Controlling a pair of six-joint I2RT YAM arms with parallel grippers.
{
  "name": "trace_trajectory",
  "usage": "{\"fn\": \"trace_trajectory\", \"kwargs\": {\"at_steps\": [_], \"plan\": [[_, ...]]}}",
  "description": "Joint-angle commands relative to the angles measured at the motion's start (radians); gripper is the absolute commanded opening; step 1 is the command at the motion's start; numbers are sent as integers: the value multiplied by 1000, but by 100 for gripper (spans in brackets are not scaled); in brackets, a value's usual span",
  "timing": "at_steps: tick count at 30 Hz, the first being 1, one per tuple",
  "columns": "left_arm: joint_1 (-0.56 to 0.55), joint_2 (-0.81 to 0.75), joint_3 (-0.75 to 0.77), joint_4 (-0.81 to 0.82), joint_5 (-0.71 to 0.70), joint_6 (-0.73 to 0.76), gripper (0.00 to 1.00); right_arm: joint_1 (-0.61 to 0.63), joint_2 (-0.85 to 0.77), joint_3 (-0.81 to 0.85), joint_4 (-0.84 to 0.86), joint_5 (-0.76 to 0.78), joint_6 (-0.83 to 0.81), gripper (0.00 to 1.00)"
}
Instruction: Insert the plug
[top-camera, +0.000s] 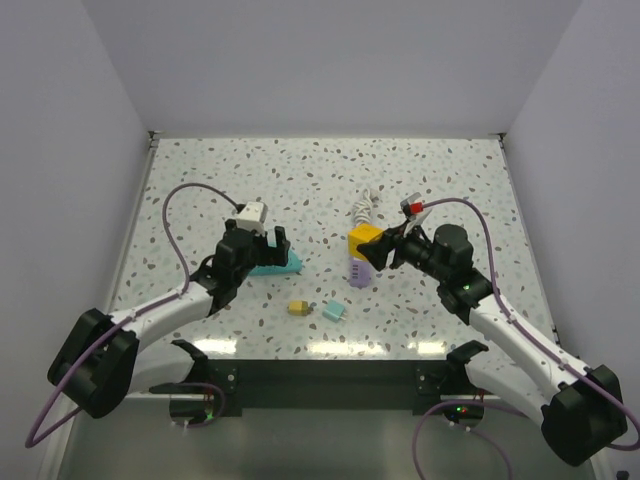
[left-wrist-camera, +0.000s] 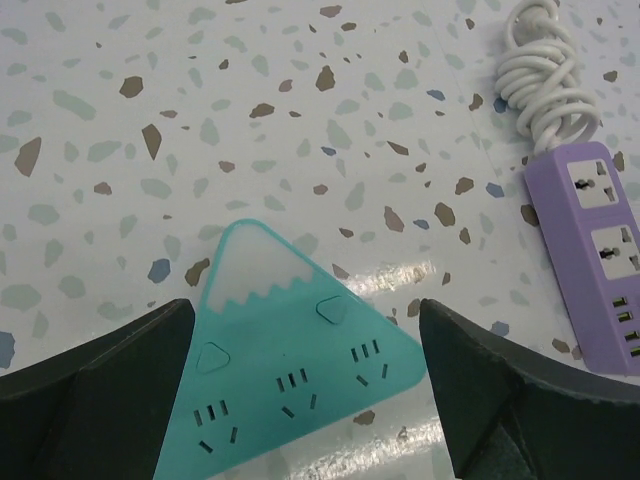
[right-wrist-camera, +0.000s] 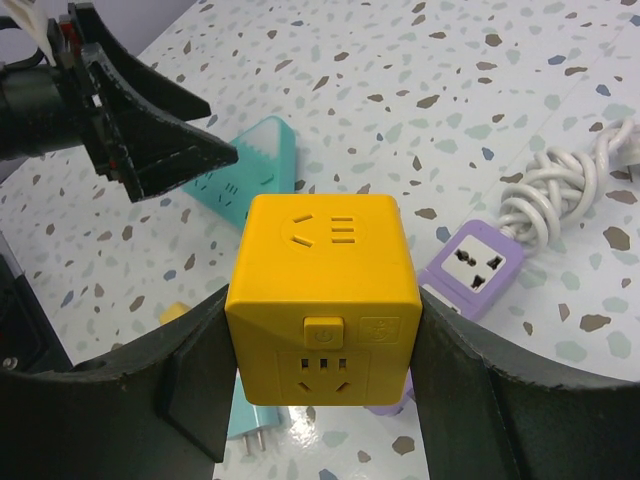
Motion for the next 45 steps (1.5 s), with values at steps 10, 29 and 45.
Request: {"fn": "trace_trajectory", "kwargs": {"at_steps": [10, 29, 45], "plan": [[-205, -10, 15, -169, -243, 28, 100, -3, -2, 48, 65, -35, 2, 0], [-343, 200, 141, -251, -447, 21, 100, -3, -23, 38, 71, -50, 2, 0], [-393, 387, 265, -324, -649, 34, 100, -3, -26, 33, 83, -64, -1, 0]]}}
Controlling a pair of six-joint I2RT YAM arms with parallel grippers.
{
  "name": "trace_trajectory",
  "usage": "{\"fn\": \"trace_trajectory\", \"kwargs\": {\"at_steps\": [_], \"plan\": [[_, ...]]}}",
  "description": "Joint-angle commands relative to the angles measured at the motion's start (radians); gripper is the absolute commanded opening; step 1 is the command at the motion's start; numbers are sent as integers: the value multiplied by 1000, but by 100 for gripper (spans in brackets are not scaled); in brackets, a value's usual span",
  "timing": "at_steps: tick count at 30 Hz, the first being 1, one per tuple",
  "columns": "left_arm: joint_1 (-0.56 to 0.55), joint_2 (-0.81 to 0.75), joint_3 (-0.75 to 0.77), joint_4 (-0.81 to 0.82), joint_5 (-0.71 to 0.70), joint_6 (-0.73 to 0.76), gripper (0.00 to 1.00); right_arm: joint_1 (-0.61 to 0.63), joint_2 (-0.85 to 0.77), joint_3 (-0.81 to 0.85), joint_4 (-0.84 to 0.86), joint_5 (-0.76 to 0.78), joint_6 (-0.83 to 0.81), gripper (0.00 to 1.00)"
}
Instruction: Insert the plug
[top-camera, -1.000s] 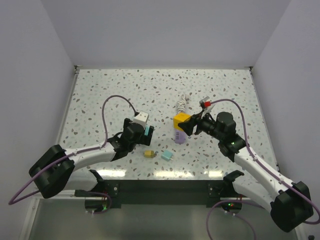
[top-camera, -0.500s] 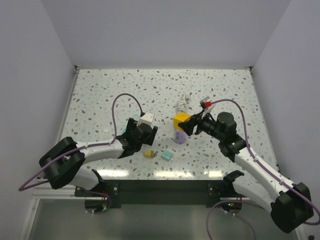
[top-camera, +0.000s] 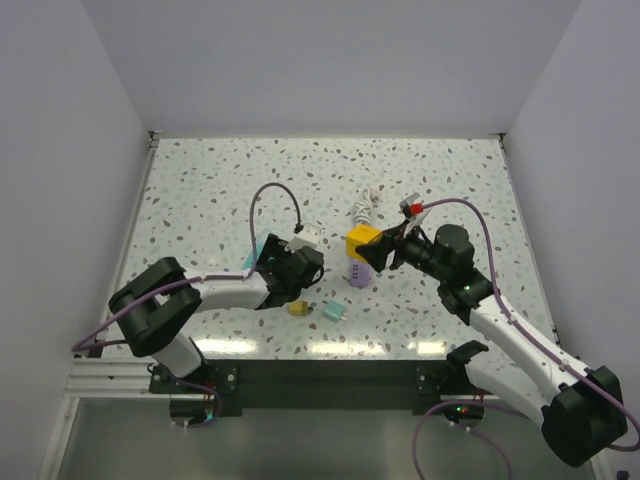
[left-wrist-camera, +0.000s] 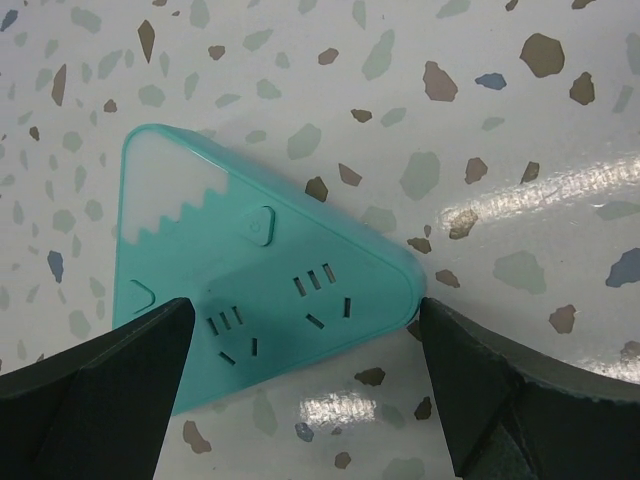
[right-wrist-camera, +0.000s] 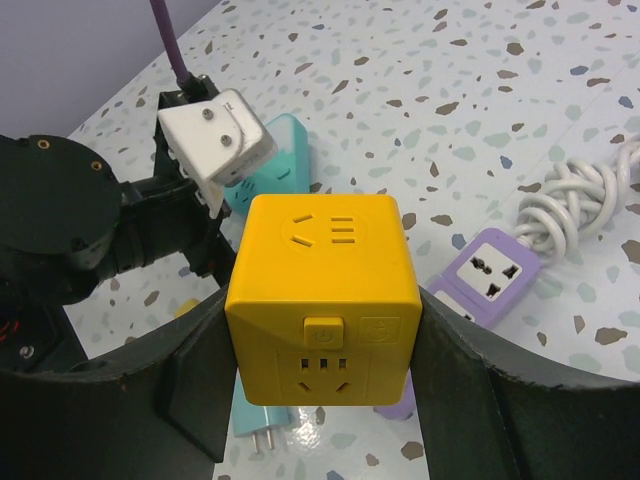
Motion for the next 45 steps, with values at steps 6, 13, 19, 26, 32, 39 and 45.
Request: {"fn": "trace_trajectory", "kwargs": {"at_steps": [6, 13, 19, 26, 32, 39, 45], "plan": [[-17, 27, 30, 94, -127, 97, 100, -3, -15, 33, 76, -27, -4, 0], [7, 99, 88, 198, -119, 217, 100, -3, -20, 36, 67, -21, -6, 0], [68, 103, 90, 310, -49, 283, 100, -3, -32, 34, 51, -7, -7, 0], [44, -4, 46, 329, -11, 324, 100, -3, -29, 38, 47, -2, -10, 0], [9, -117, -59, 295, 28, 308, 100, -3, -10, 36, 65, -21, -7, 0], [4, -82, -24, 154, -64, 234, 100, -2, -10, 36, 70, -34, 0, 0], [1, -18, 25, 85, -43, 217, 100, -3, -35, 33, 58, -27, 0, 0]]}}
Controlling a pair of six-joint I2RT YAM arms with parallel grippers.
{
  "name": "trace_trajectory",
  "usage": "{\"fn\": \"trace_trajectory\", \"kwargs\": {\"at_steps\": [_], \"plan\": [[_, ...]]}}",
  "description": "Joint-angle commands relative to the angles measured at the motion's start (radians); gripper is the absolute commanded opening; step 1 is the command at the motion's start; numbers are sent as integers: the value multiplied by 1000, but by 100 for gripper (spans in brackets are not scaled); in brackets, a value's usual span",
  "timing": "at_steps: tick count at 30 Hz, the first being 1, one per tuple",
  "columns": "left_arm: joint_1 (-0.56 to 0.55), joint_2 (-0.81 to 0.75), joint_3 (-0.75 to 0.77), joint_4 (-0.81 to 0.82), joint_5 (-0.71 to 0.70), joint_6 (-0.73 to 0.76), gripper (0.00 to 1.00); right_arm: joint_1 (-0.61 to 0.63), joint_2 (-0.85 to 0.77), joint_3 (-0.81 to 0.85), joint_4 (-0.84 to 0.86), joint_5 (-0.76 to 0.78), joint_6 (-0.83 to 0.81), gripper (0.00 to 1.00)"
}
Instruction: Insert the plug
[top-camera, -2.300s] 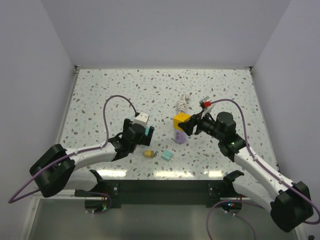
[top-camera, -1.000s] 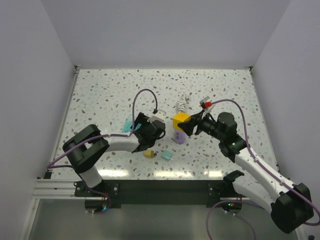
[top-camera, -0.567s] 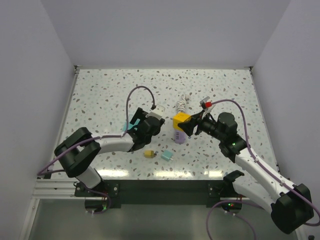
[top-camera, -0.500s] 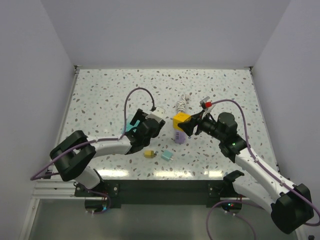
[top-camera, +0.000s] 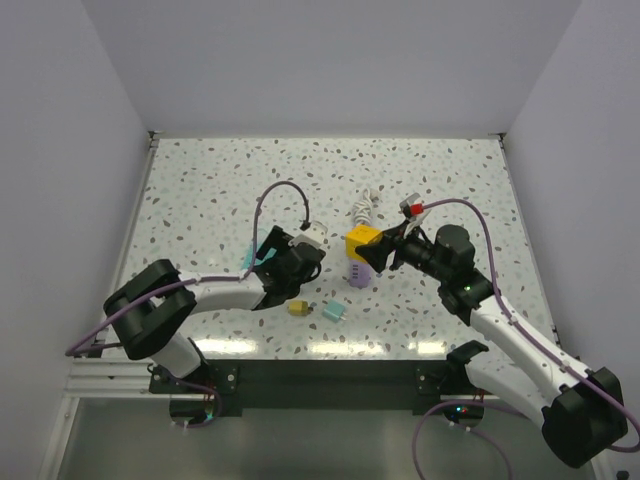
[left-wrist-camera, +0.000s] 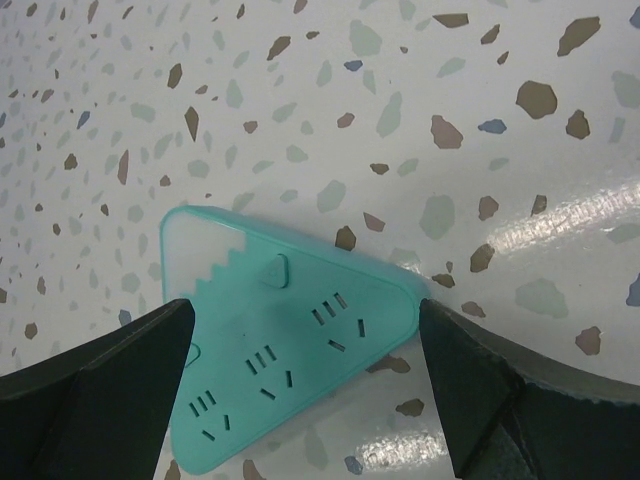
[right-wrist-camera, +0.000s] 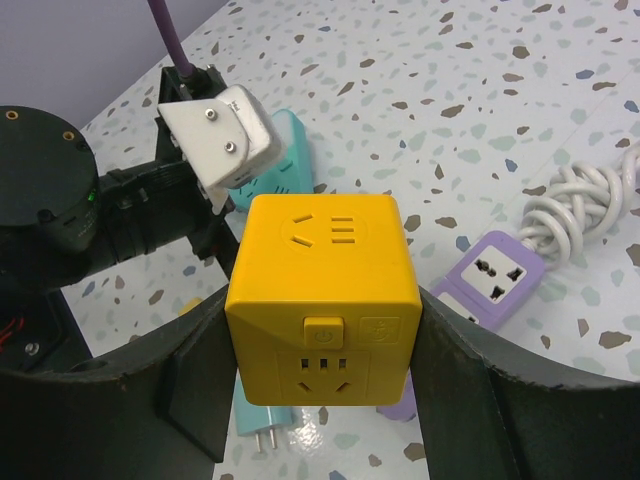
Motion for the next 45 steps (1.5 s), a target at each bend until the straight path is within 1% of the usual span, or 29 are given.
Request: {"fn": "trace_trajectory", "kwargs": {"at_steps": [1, 6, 10, 15, 19, 23, 24, 29, 32, 35, 36, 38, 39, 40, 41, 42, 43, 44, 45], "plan": [[-6, 12, 43, -48, -6, -36, 100, -3, -28, 34, 58, -13, 0, 0], [-11, -13, 25, -47, -9, -42, 100, -3, -5, 36, 66, -19, -1, 0], [-11, 6, 37, -74, -40, -55, 100, -3, -3, 36, 69, -22, -1, 0], [-11, 55, 57, -50, -107, -25, 100, -3, -12, 33, 67, -19, -1, 0], [-9, 90, 71, 11, -135, 16, 100, -3, -15, 31, 66, -17, -1, 0], [15, 92, 73, 73, -124, 45, 100, -3, -8, 34, 66, -17, -3, 0], [37, 89, 71, 84, -118, 73, 100, -3, -5, 36, 66, -17, -3, 0], [101, 81, 56, 168, -65, 103, 100, -3, 14, 44, 64, -17, -3, 0], [117, 92, 62, 202, -52, 125, 100, -3, 21, 48, 63, -17, -4, 0], [117, 87, 65, 208, -71, 130, 100, -3, 26, 51, 63, -17, -4, 0], [112, 79, 66, 196, -84, 99, 100, -3, 29, 54, 61, -17, -4, 0], [100, 40, 63, 133, -162, 58, 100, -3, 32, 54, 63, -17, -6, 0], [84, 21, 63, 98, -195, -79, 100, -3, 34, 54, 64, -19, -7, 0], [78, -20, 66, 2, -221, -152, 100, -3, 40, 56, 69, -22, -9, 0], [69, -43, 62, -35, -239, -216, 100, -3, 41, 57, 72, -25, -9, 0], [64, -62, 56, -66, -246, -325, 100, -3, 44, 56, 75, -29, -7, 0], [60, -97, 42, -124, -259, -373, 100, -3, 51, 56, 84, -37, -7, 0], [57, -114, 34, -146, -259, -412, 100, -3, 54, 54, 87, -40, -4, 0], [58, -138, 22, -213, -258, -477, 100, -3, 55, 51, 92, -45, -4, 0]]}}
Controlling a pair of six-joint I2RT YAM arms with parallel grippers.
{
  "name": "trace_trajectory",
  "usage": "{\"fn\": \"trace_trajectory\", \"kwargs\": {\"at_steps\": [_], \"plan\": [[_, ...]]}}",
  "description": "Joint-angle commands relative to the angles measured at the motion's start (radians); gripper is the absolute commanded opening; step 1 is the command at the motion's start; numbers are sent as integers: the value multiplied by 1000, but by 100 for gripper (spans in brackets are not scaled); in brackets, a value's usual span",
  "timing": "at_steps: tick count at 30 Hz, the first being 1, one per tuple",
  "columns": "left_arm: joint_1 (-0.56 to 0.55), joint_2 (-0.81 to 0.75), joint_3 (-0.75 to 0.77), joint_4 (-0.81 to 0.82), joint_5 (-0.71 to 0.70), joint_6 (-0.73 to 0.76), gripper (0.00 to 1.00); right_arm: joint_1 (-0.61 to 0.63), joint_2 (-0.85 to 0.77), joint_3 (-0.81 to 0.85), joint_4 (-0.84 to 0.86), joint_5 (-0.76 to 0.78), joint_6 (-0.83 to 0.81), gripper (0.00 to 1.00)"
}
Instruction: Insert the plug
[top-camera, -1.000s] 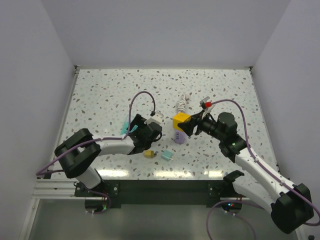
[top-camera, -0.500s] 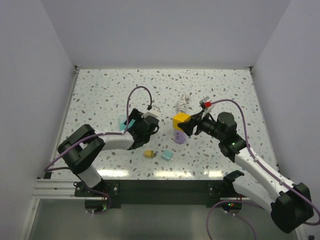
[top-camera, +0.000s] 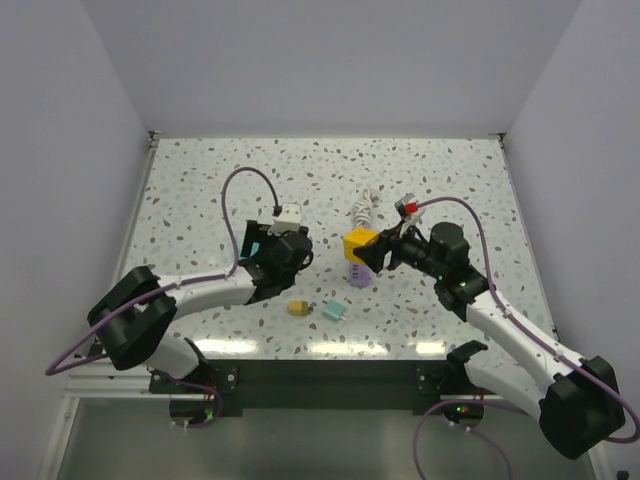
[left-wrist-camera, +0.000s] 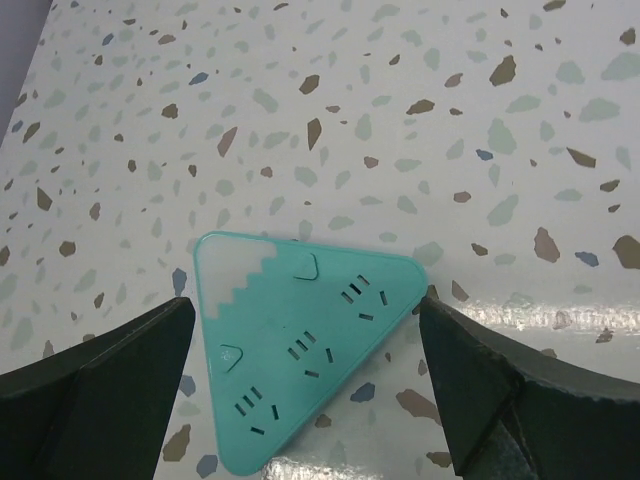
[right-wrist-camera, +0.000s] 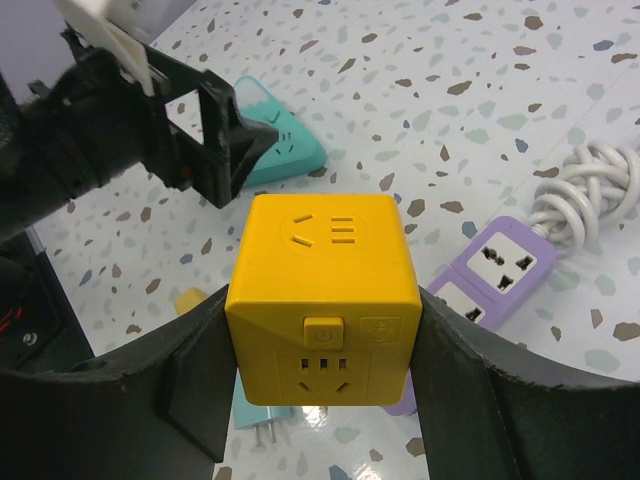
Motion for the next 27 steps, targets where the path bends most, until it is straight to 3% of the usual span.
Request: {"fn": "trace_trajectory", "kwargs": {"at_steps": [1, 6, 11, 27], "plan": [[-7, -95, -14, -187, -82, -308, 100, -5, 2, 50, 86, -43, -1, 0], [-7, -115, -20, -362, -56, -484, 100, -3, -25, 35, 89, -51, 7, 0], [-7, -120, -58, -398, -43, -582, 100, -3, -85, 24, 74, -46, 14, 0], [33, -141, -185, -189, 73, -518, 100, -3, -134, 16, 54, -53, 30, 0]]}}
